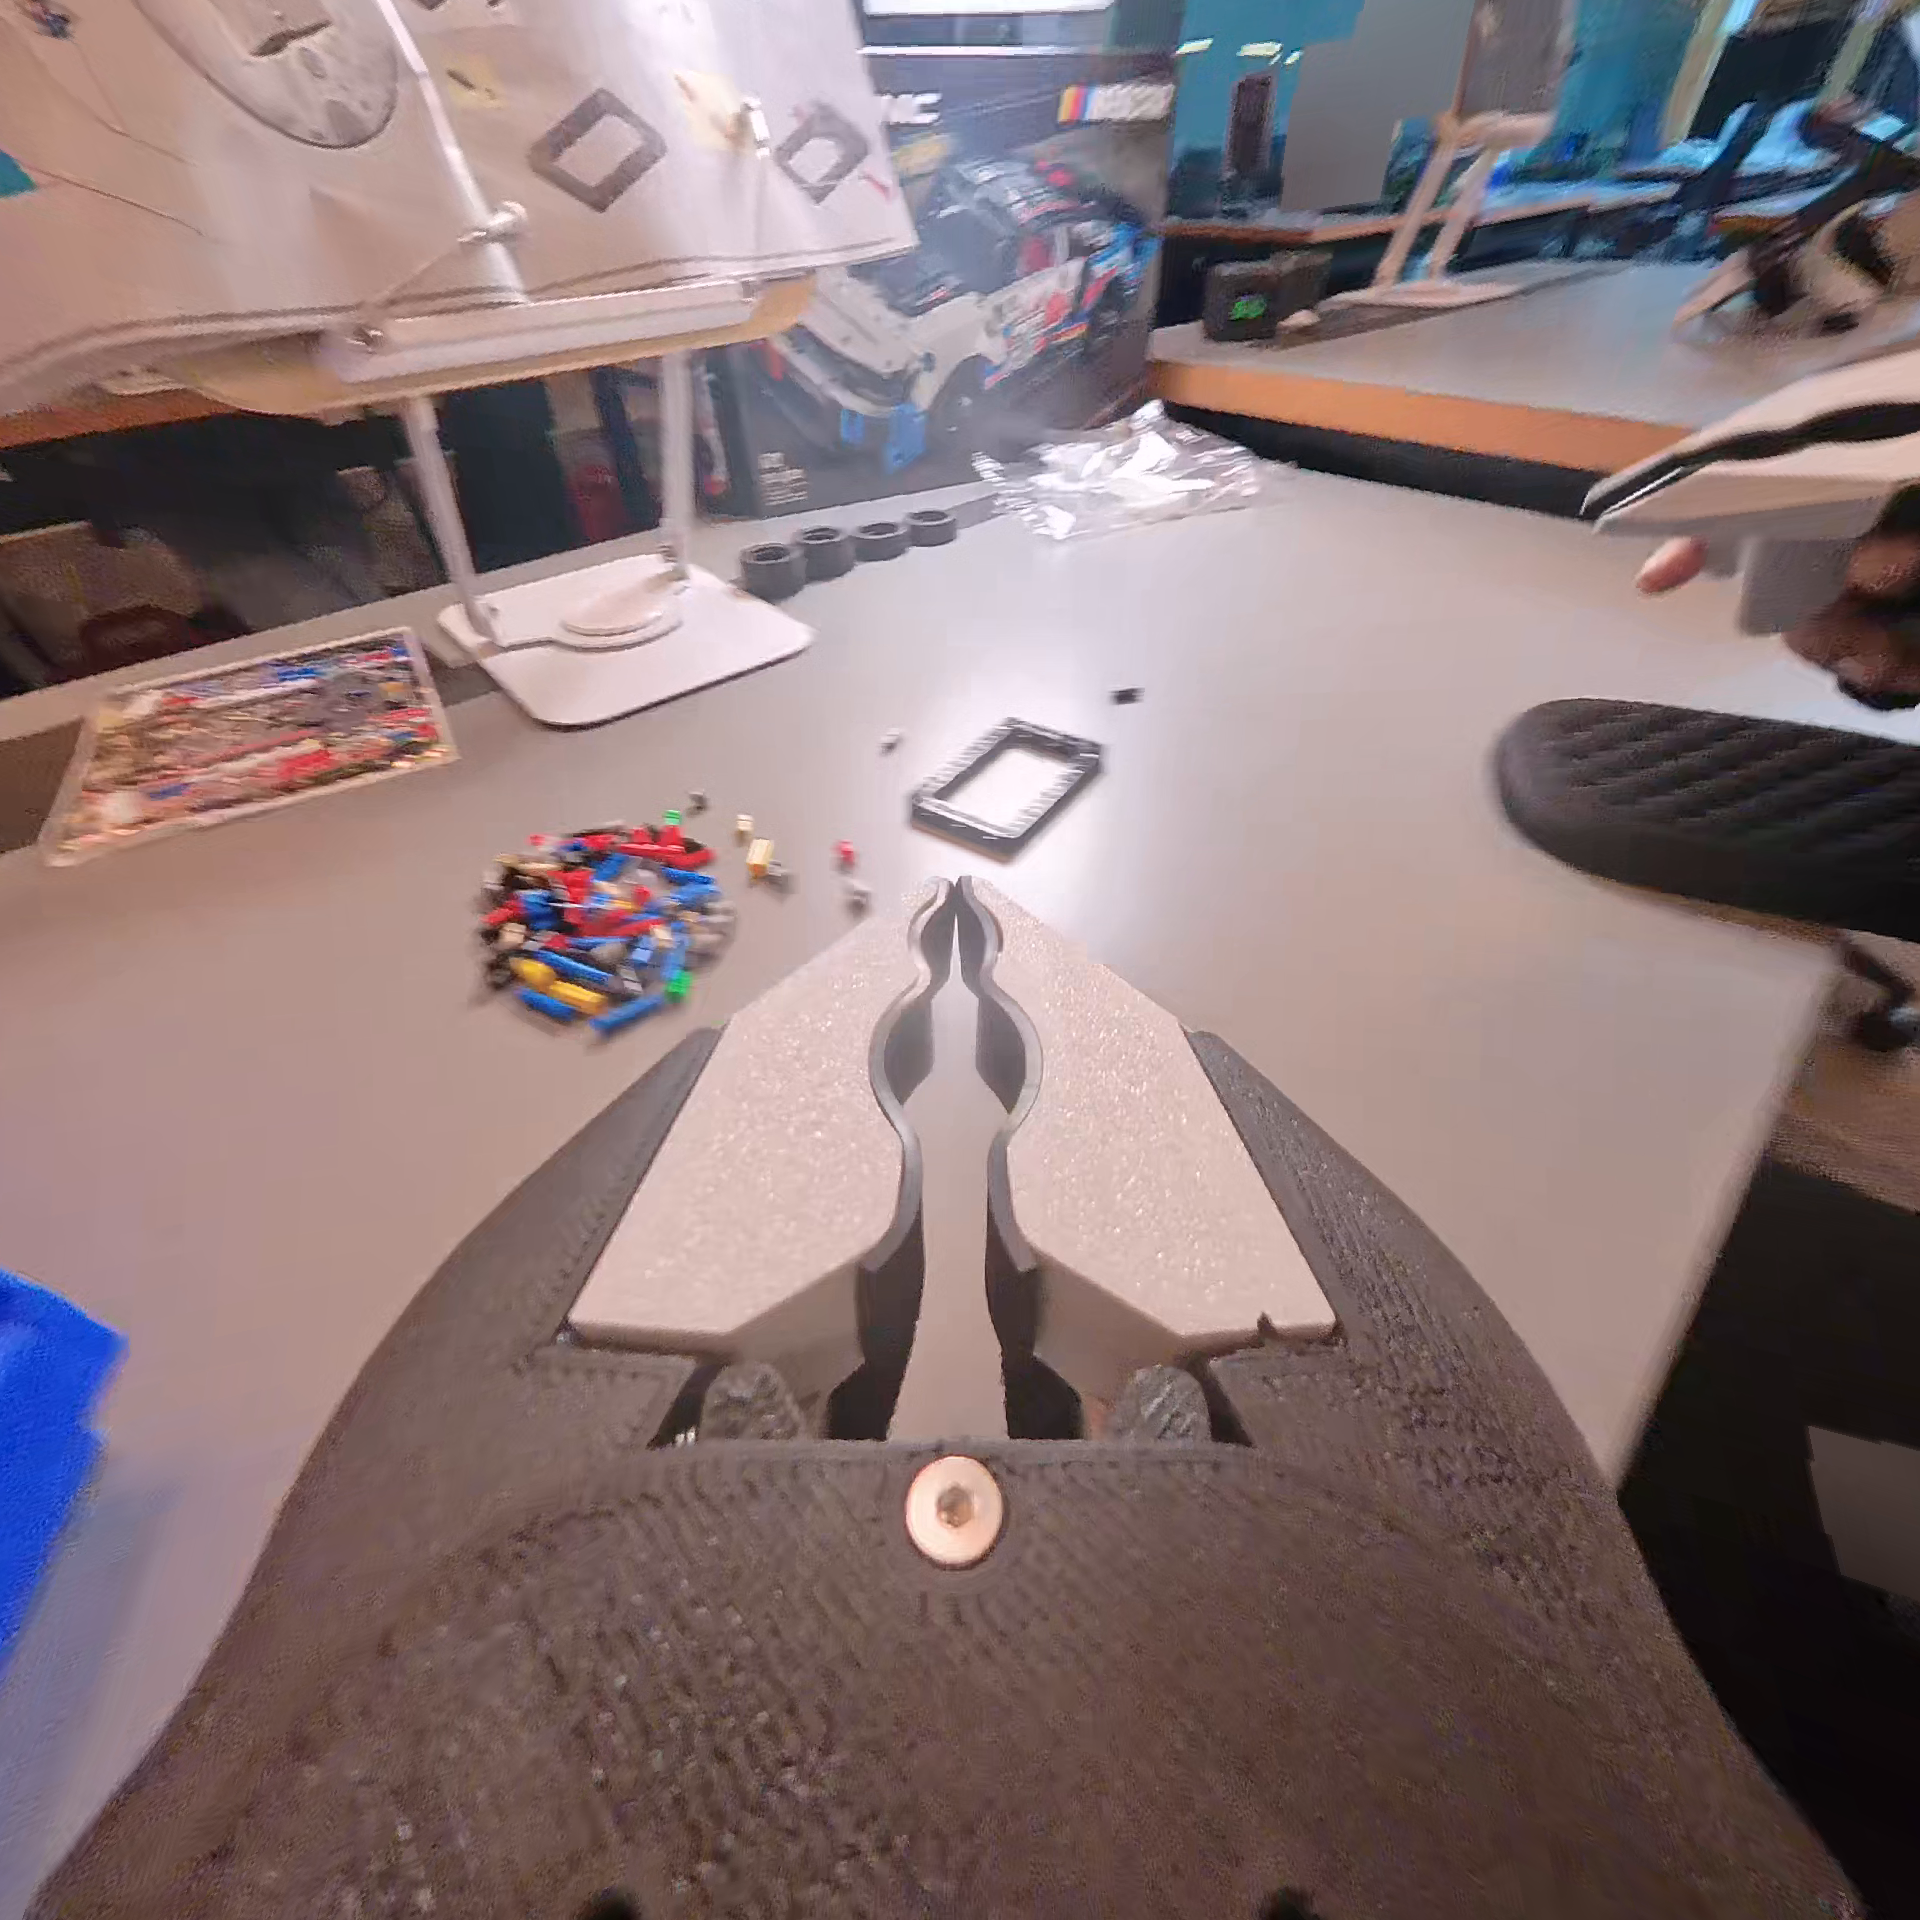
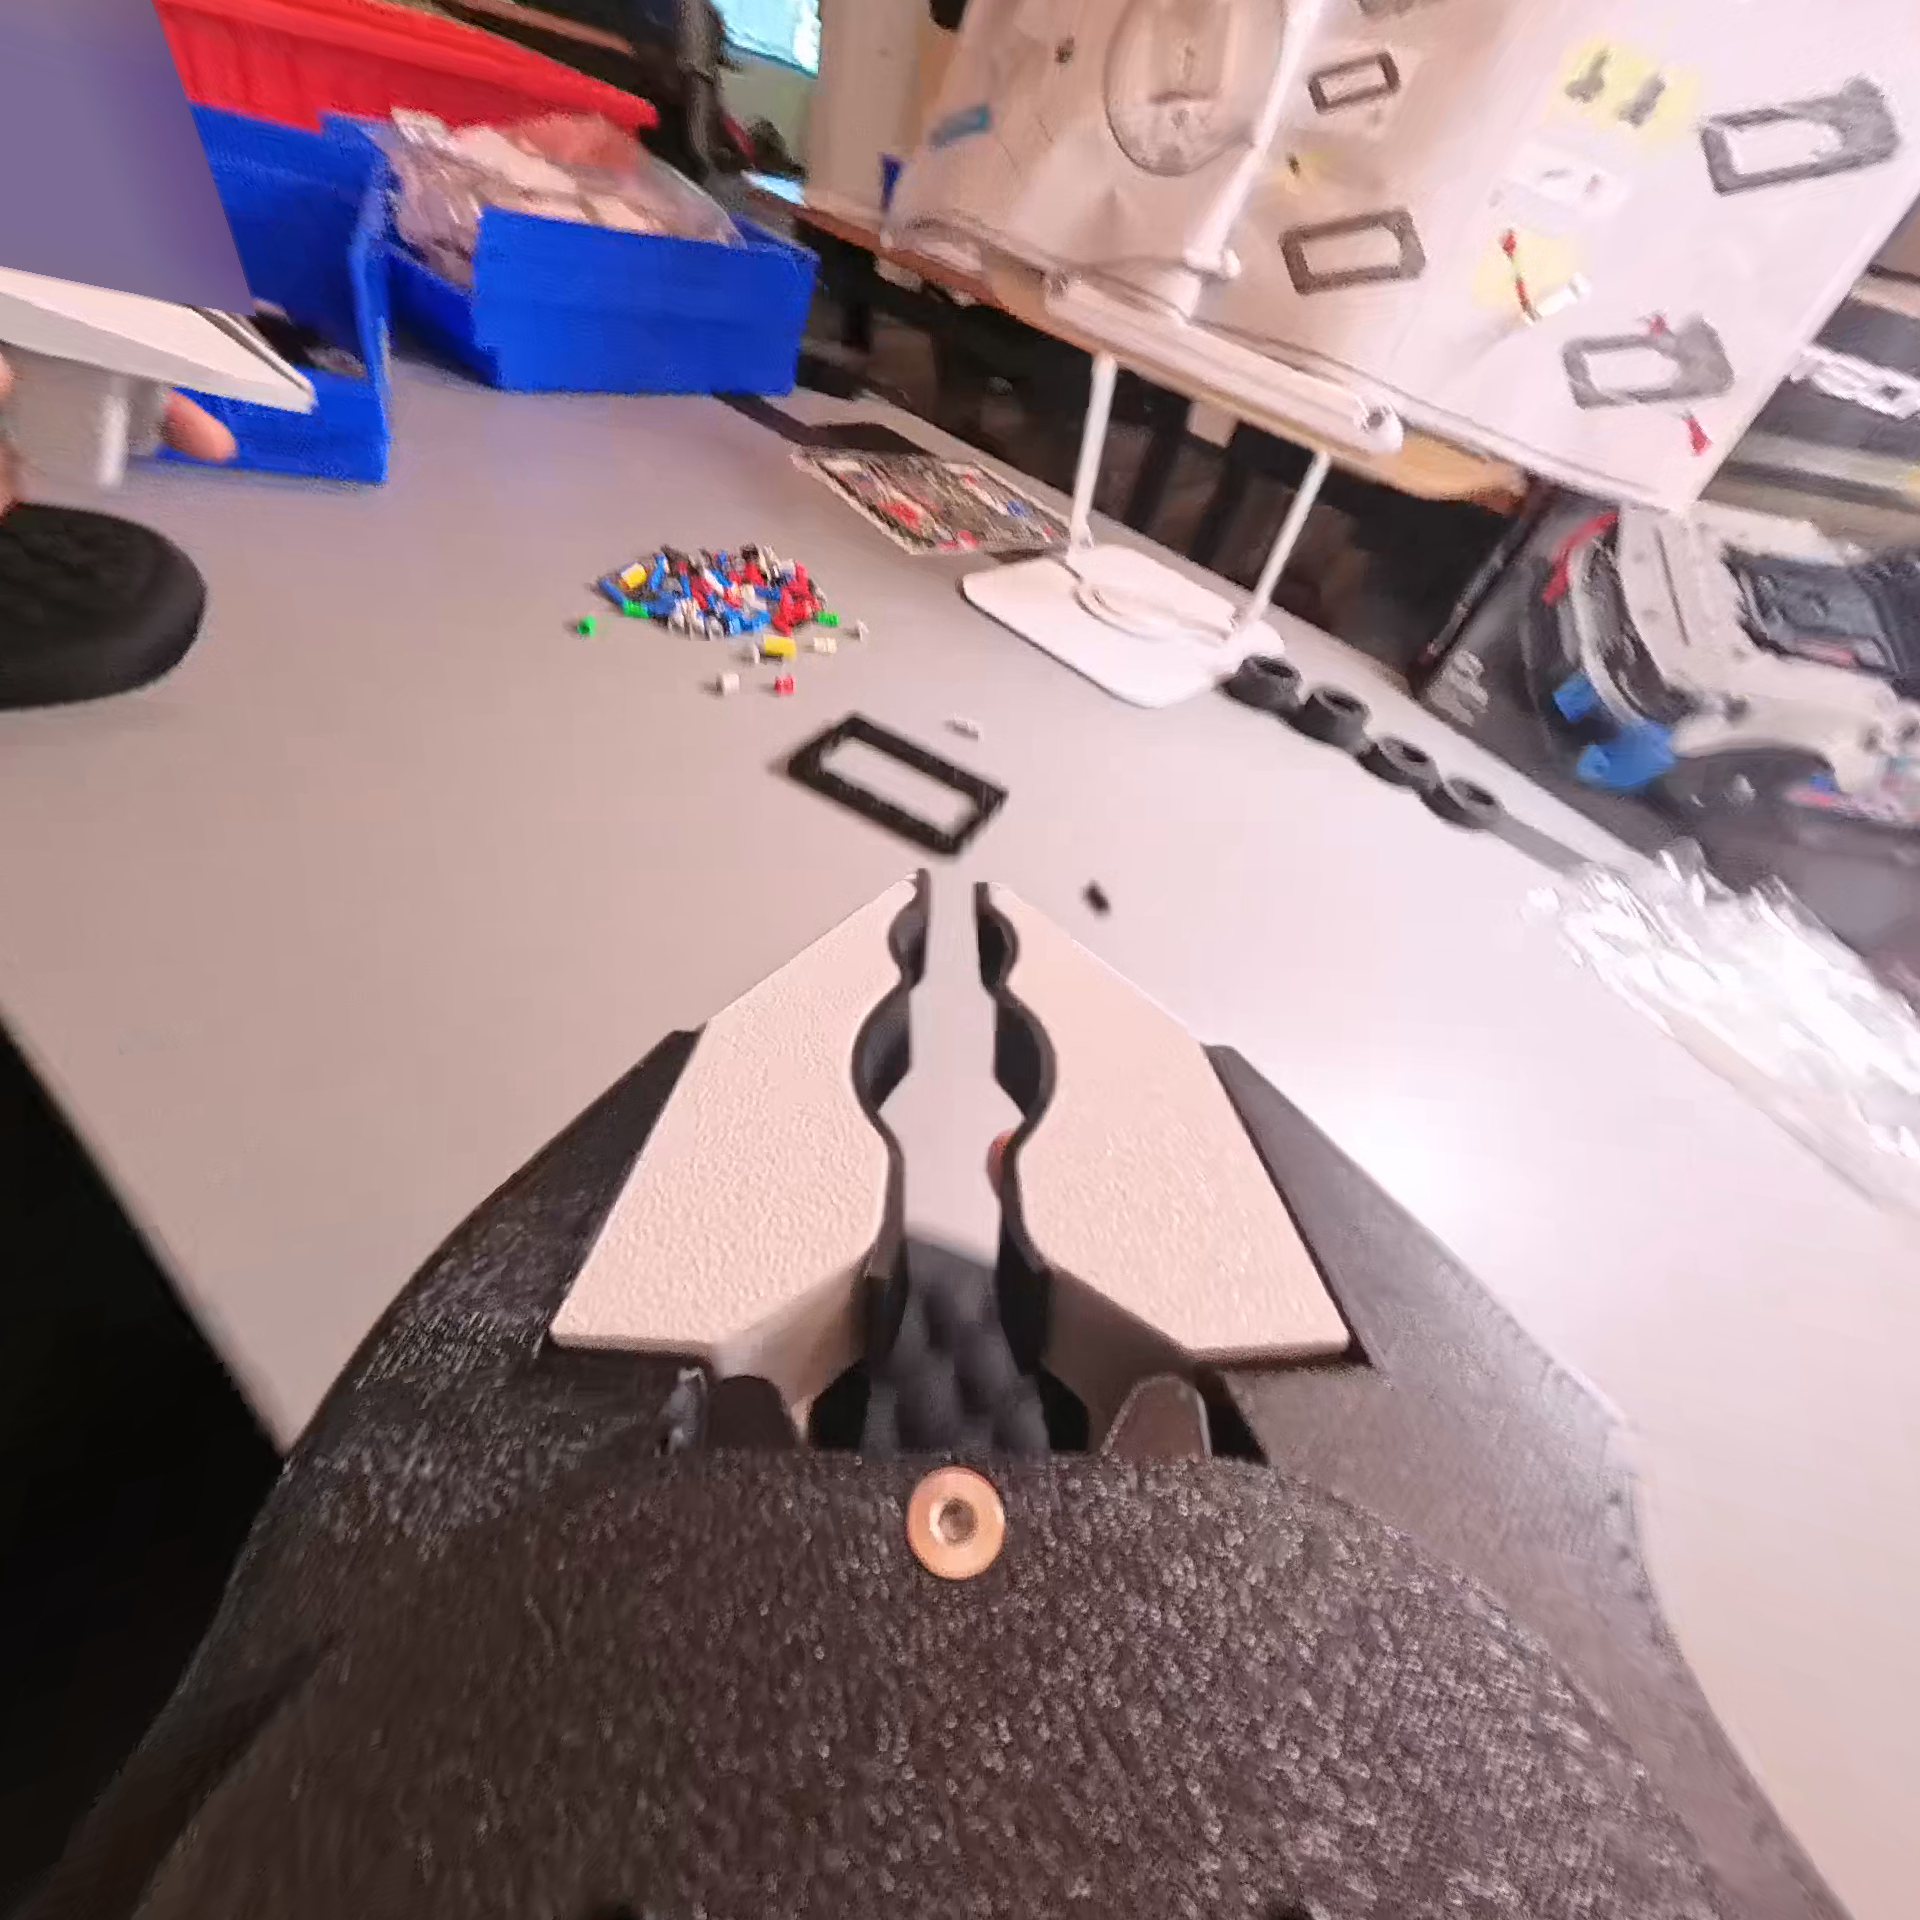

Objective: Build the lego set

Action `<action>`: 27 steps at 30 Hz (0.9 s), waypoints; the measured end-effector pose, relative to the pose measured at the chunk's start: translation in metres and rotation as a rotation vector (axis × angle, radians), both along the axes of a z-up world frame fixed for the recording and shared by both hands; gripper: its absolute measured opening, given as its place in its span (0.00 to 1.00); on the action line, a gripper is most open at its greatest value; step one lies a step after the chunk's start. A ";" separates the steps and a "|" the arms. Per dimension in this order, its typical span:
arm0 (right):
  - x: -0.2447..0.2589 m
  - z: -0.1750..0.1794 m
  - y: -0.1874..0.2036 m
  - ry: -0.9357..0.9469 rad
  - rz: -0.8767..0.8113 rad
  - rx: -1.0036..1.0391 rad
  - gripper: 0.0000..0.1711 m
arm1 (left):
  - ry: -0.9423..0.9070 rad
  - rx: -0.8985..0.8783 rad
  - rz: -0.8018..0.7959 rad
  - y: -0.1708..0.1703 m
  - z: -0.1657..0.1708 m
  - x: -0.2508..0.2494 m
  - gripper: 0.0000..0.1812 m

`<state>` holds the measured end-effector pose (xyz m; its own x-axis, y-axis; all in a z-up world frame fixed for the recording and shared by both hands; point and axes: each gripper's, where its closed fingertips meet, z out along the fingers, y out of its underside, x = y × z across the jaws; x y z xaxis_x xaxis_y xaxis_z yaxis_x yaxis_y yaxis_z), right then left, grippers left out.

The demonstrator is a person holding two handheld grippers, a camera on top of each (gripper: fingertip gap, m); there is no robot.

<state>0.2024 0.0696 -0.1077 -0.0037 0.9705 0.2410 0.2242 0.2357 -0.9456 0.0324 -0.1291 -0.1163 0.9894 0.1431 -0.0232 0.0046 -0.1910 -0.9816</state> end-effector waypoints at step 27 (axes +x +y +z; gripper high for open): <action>-0.100 0.016 0.001 0.000 0.155 -0.004 0.00 | 0.017 -0.540 -0.051 0.054 -0.100 -0.130 0.03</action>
<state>0.1027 0.0707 -0.0916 -0.1534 0.9593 0.2371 0.1854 0.2636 -0.9466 -0.0981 -0.0751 -0.2159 0.9937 0.0578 -0.0960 -0.0329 -0.6680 -0.7435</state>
